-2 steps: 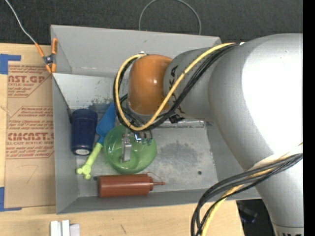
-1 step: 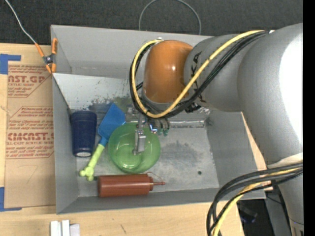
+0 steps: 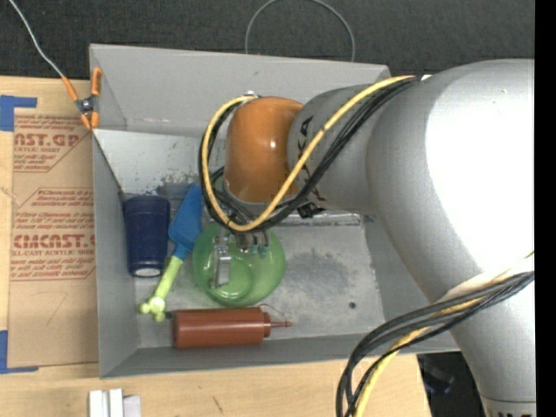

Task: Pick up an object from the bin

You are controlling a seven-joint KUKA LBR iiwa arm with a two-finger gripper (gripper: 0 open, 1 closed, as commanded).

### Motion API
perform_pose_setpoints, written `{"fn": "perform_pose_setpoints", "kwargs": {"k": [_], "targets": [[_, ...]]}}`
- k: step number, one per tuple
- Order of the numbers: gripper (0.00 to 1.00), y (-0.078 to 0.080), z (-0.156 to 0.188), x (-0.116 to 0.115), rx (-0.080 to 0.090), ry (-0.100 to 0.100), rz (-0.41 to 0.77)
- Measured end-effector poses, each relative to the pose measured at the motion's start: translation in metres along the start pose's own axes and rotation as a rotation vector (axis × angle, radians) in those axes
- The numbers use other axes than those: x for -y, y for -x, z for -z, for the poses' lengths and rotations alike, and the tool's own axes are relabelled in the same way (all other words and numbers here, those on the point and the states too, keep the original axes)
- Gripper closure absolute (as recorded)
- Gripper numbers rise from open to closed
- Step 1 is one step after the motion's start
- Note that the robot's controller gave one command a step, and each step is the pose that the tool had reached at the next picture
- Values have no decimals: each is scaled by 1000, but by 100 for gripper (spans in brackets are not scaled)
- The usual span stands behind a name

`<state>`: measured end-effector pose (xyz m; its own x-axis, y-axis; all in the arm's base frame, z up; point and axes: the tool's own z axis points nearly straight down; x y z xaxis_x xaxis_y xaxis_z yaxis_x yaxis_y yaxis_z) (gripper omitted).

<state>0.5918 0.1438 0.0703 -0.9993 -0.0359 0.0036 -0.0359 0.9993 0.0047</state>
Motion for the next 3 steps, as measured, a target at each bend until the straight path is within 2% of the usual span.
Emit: {"fn": "perform_pose_setpoints", "kwargs": {"k": [1,2,3], "targets": [[0,-2,1,38,14,-1,-57],[100,7,7,0,25,3,0],[100,7,7,0,25,4,-1]]}}
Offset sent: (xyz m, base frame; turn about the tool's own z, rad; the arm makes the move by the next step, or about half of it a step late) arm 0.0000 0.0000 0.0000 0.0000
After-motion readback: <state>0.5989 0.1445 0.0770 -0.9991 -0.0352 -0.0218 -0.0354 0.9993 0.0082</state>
